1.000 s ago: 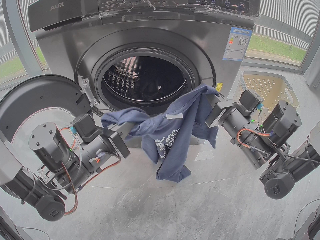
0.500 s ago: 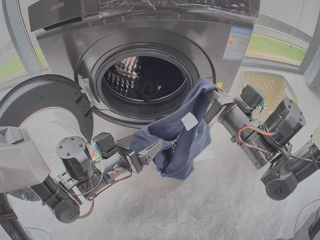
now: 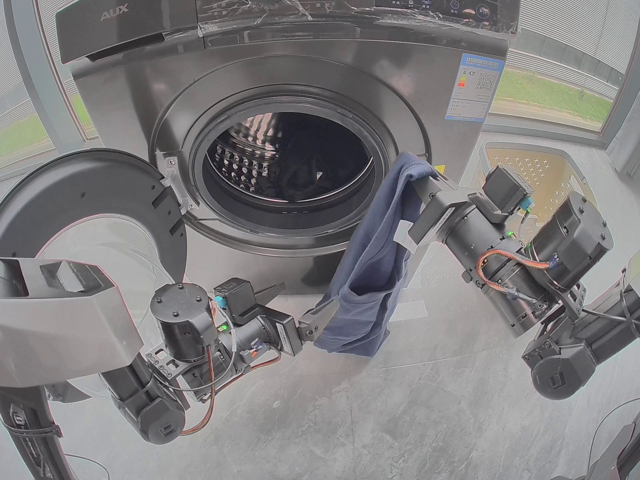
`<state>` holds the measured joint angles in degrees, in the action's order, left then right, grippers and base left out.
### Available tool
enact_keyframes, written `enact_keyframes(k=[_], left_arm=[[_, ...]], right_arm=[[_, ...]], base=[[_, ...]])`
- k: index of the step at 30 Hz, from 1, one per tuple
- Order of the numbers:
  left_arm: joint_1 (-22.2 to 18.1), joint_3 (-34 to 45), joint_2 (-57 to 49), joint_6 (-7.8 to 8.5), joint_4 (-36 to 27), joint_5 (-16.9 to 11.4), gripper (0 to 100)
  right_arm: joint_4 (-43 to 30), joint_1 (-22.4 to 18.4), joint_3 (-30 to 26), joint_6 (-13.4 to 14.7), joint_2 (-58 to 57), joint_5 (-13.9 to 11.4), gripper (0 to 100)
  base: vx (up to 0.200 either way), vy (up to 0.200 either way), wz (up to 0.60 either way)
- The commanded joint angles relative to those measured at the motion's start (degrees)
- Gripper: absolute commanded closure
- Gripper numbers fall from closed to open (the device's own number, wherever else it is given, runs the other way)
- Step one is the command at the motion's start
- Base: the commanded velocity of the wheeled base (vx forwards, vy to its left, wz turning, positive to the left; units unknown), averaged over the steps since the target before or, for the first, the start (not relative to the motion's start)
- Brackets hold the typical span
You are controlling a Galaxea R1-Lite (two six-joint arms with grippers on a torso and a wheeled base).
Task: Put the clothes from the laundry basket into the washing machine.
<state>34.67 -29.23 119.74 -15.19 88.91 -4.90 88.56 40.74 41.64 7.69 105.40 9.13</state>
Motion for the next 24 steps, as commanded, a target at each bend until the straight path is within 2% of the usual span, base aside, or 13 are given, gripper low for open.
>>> enact_keyframes(k=[1,6,8,10,11,12,14,19,24], left_arm=[[0.4,0.4,1.2,0.16,0.0,-0.3,0],[1.8,1.2,1.6,0.51,0.0,-2.4,0],[1.9,0.7,2.8,2.09,0.0,-3.2,0],[1.8,-0.6,4.8,4.55,0.0,-3.8,0],[1.8,-0.6,4.9,4.73,0.0,-3.9,0],[1.9,-1.6,6.1,5.7,0.0,-4.1,0],[1.9,-3.4,8.3,6.58,0.1,-3.9,0],[1.3,-10.9,12.5,6.75,0.0,-3.5,0],[0.9,-14.0,13.6,6.66,0.0,-3.5,0]], right_arm=[[0.0,-0.5,0.3,0.0,0.2,0.0,100],[0.0,-0.4,0.5,0.0,0.5,0.0,100],[0.0,-0.2,0.5,0.0,0.5,0.0,100],[0.0,-0.2,0.5,0.1,0.5,0.0,100],[0.0,-0.1,0.5,0.0,0.5,0.0,100],[0.0,-0.2,0.5,0.0,0.5,0.0,100],[0.0,0.0,0.5,0.0,0.5,0.0,100],[0.0,0.2,0.5,0.1,0.4,0.0,100],[0.0,0.1,0.4,0.0,0.3,0.0,100]], base=[[0.0,0.0,0.0],[0.0,0.0,0.0],[0.0,0.0,0.0],[0.0,0.0,0.0],[0.0,0.0,0.0],[0.0,0.0,0.0],[0.0,0.0,0.0],[0.0,0.0,0.0],[0.0,0.0,0.0]])
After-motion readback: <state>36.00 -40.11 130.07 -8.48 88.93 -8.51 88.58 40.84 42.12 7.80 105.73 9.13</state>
